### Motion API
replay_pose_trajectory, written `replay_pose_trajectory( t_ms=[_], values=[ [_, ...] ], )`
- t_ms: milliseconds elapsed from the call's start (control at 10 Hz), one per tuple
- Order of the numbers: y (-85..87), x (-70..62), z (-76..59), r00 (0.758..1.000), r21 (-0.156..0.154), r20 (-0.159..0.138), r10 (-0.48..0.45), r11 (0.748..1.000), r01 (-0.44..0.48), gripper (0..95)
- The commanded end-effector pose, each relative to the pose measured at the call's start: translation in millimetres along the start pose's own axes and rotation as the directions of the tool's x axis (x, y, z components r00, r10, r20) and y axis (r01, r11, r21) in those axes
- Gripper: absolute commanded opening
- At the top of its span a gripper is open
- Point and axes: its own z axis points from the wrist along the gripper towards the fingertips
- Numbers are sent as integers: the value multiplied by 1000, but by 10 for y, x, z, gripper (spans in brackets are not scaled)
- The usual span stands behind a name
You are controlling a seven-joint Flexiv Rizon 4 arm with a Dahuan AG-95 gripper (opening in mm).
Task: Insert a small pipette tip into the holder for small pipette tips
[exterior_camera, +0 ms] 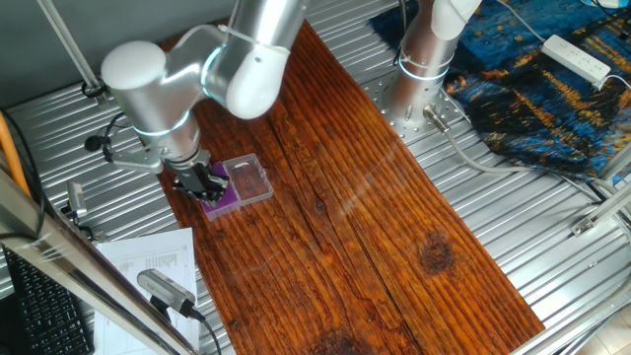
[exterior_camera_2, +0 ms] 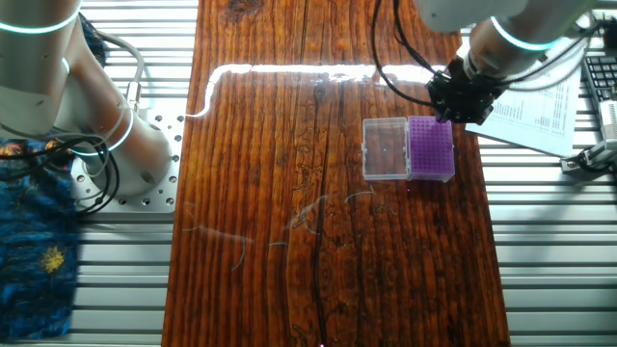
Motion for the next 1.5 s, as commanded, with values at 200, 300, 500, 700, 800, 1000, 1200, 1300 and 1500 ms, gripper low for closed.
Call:
replay_pose_trajectory(
  t_ms=[200,300,500,700,800,1000,1200,1300,1500],
  values=[
    [23,24,12,999,17,-37,-29,999,29,0],
    [23,25,13,999,15,-41,-32,999,32,0],
    [24,61,35,996,31,-71,-46,998,48,0],
    [25,89,51,996,30,-73,-53,998,56,0],
    [26,101,58,995,29,-79,-57,998,60,0],
    [31,147,81,994,27,-91,-66,997,68,0],
    [33,164,87,993,28,-93,-70,997,72,0],
    [33,164,82,994,28,-90,-67,997,70,0],
    [49,149,18,995,26,-83,-56,998,59,0]
  ],
)
